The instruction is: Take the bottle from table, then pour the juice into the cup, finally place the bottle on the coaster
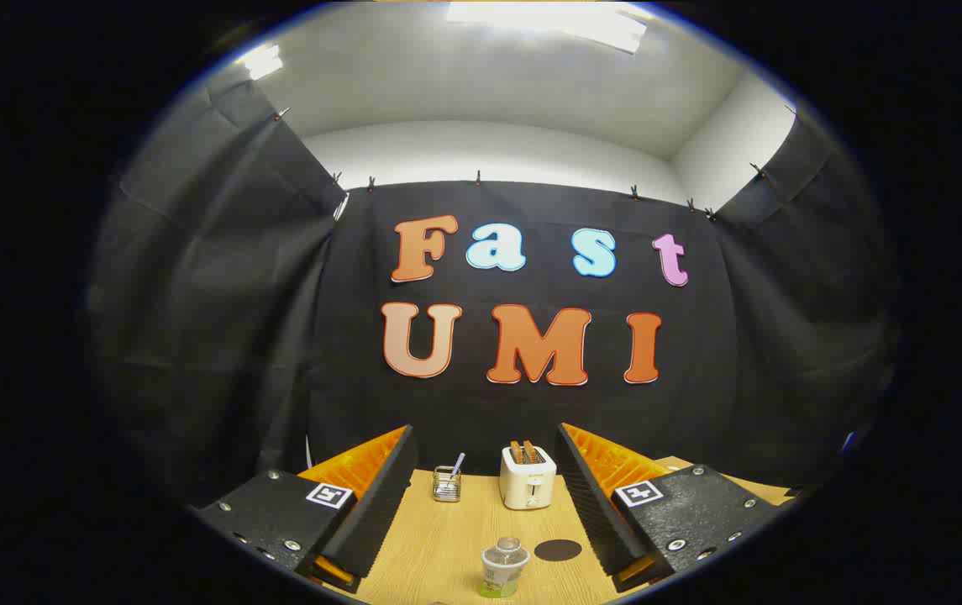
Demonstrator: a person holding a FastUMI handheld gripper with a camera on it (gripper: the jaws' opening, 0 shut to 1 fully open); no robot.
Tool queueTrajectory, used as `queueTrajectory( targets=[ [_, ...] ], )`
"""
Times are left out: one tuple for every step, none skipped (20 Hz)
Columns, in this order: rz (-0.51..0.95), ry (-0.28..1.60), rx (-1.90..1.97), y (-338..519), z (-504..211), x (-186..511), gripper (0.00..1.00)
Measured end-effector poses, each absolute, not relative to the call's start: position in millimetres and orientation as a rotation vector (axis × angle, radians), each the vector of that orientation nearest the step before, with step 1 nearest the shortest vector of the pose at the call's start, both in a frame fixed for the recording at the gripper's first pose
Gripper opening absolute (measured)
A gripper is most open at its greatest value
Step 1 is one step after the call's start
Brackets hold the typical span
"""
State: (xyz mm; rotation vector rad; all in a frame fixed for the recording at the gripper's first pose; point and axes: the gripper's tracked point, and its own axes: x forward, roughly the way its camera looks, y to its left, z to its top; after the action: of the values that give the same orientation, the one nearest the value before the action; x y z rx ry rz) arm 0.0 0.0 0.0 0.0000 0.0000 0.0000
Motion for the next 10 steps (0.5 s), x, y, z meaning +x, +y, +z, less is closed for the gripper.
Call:
queueTrajectory(
  targets=[
    [-0.005,0.003,-0.001,-2.2,-1.4,-0.4,0.98],
    [-0.01,0.004,-0.004,-2.8,-2.3,-0.2,0.97],
    [-0.017,0.004,-0.007,-5.5,-3.0,0.2,0.98],
    [-0.024,0.004,-0.005,-8.0,-2.3,-0.1,0.98],
    [-0.027,0.003,0.001,-9.6,-3.1,-0.8,0.98],
    [-0.03,0.0,0.006,-10.4,-2.1,0.6,0.98],
    [-0.041,-0.003,0.009,-14.4,-1.3,-0.2,0.98],
    [-0.049,-0.002,0.01,-17.8,-1.7,-0.9,0.98],
    [-0.052,-0.002,0.008,-19.6,-2.1,-0.6,0.98],
    [-0.055,-0.001,0.006,-20.2,-2.1,-0.2,0.98]
  ],
)
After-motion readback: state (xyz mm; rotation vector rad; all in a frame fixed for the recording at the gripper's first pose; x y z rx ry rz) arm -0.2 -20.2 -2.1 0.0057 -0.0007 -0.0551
